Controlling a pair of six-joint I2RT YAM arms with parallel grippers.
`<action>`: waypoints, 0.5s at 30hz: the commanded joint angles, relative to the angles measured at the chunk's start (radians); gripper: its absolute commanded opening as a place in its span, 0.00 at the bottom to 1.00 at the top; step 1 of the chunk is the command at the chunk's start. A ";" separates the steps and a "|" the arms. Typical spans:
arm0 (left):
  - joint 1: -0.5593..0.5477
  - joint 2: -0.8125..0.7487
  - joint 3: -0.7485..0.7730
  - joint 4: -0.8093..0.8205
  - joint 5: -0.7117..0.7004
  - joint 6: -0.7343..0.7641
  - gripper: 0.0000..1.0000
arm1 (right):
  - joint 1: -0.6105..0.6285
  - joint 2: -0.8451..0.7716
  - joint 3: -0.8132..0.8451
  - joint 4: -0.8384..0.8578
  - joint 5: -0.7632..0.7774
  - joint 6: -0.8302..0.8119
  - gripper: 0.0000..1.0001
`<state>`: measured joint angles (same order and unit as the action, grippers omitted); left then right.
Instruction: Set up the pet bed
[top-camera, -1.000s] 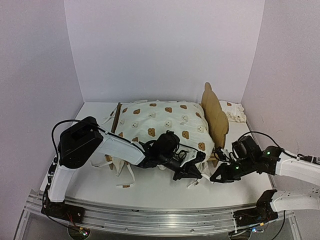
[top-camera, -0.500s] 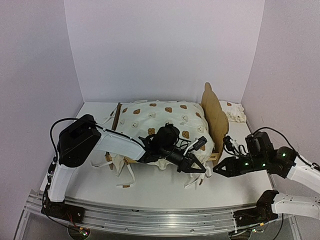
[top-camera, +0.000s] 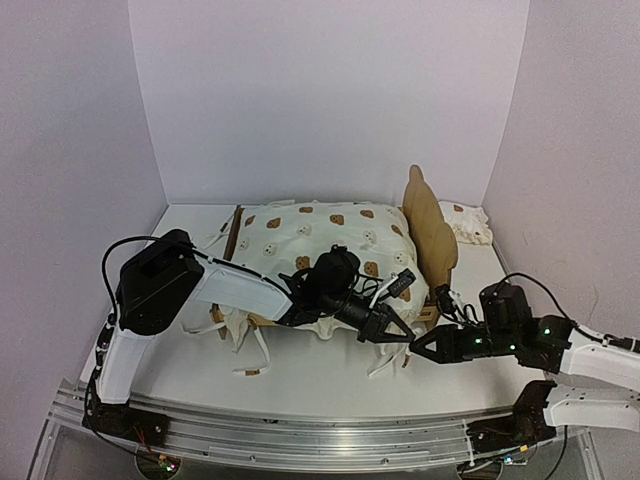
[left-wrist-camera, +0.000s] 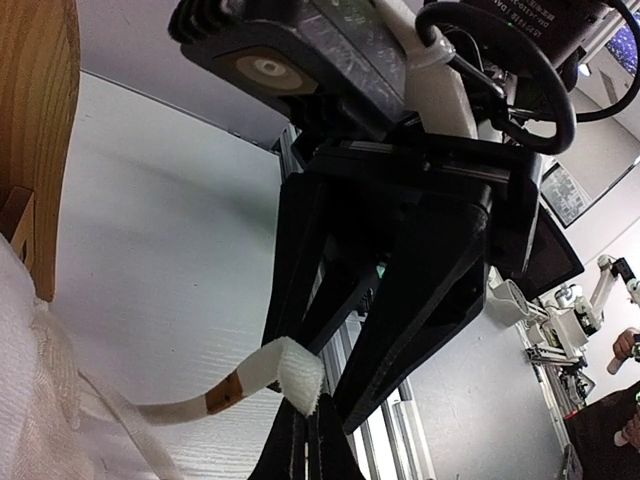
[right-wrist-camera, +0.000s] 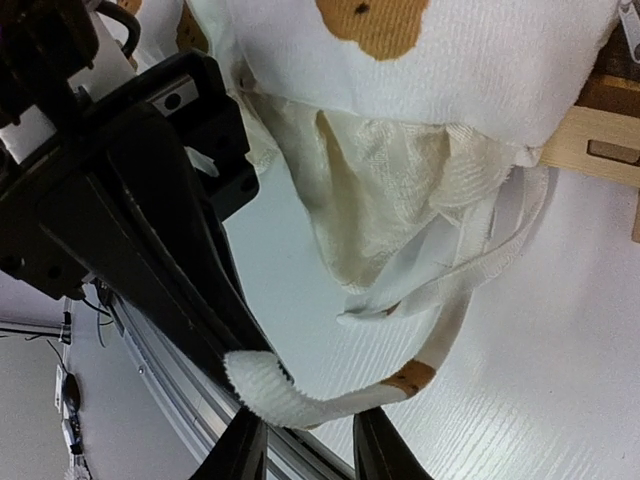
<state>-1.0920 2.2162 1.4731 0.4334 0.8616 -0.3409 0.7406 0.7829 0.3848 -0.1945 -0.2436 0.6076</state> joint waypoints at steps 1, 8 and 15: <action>0.005 0.009 0.033 0.044 0.010 0.076 0.00 | 0.005 -0.005 0.084 -0.001 -0.063 -0.078 0.28; 0.002 -0.025 0.102 -0.178 -0.061 0.645 0.00 | 0.004 0.005 0.303 -0.387 -0.182 -0.210 0.37; -0.009 -0.060 0.144 -0.305 -0.232 1.143 0.00 | -0.001 0.084 0.404 -0.497 -0.072 -0.135 0.47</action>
<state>-1.0929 2.2149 1.5777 0.2147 0.7372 0.4241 0.7406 0.8310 0.7352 -0.5685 -0.3683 0.4497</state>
